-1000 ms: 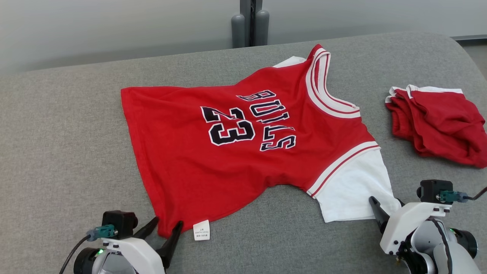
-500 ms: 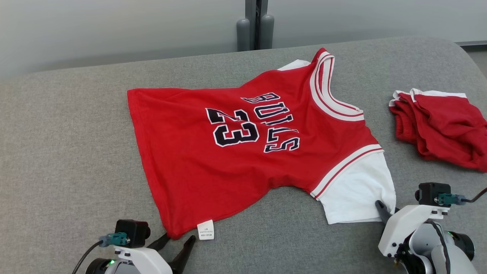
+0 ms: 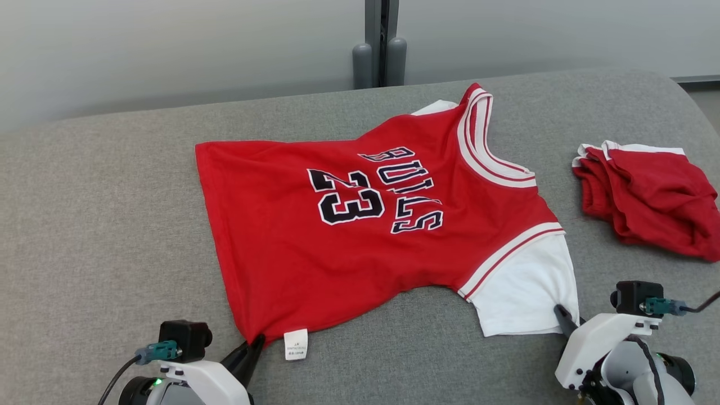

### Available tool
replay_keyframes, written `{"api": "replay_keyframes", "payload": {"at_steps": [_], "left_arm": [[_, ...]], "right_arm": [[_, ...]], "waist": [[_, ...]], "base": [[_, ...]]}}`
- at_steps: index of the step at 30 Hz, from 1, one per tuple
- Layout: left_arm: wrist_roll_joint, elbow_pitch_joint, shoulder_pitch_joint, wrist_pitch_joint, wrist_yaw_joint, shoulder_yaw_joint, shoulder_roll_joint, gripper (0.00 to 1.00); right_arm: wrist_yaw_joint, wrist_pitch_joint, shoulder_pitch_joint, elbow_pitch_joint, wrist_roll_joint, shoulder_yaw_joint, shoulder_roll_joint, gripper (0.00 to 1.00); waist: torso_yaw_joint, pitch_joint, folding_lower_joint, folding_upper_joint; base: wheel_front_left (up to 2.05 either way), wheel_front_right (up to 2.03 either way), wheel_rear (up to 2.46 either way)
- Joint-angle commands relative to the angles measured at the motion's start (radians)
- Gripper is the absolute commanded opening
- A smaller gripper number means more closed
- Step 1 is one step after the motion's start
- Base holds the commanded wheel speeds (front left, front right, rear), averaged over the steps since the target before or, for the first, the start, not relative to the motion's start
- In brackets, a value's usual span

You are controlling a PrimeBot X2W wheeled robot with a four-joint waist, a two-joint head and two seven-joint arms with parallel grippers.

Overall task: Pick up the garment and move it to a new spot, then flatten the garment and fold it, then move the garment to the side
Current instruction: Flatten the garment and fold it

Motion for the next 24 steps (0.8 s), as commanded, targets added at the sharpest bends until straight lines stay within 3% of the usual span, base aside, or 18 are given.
{"api": "replay_keyframes", "payload": {"at_steps": [1, 7, 13, 19, 24], "left_arm": [[-0.003, -0.008, 0.005, -0.004, 0.0, 0.001, 0.006, 0.0], [-0.004, -0.053, 0.026, -0.01, 0.019, 0.013, 0.021, 0.0], [0.007, -0.098, -0.047, 0.003, 0.005, 0.029, 0.065, 0.0], [-0.014, -0.067, -0.209, 0.062, -0.028, 0.049, 0.129, 0.0], [-0.041, 0.012, -0.456, 0.135, -0.054, 0.039, 0.202, 0.0]], "right_arm": [[0.0, -0.011, 0.023, -0.011, 0.017, -0.001, -0.004, 0.0], [0.0, -0.043, 0.064, -0.103, 0.059, 0.014, -0.022, 0.0], [0.0, -0.065, 0.023, -0.218, 0.126, 0.054, -0.034, 0.0], [0.0, -0.069, -0.099, -0.259, 0.178, 0.088, -0.042, 0.0], [0.0, -0.076, -0.315, -0.229, 0.216, 0.117, -0.059, 0.0]], "waist": [[0.008, -0.014, 0.0, 0.0], [0.014, -0.046, 0.0, 0.0], [0.007, -0.041, 0.0, 0.0], [-0.002, 0.016, 0.0, 0.0], [-0.013, 0.121, 0.0, 0.0]], "base": [[0.0, 0.0, 0.0], [0.0, 0.0, 0.0], [0.0, 0.0, 0.0], [0.0, 0.0, 0.0], [0.0, 0.0, 0.0]]}}
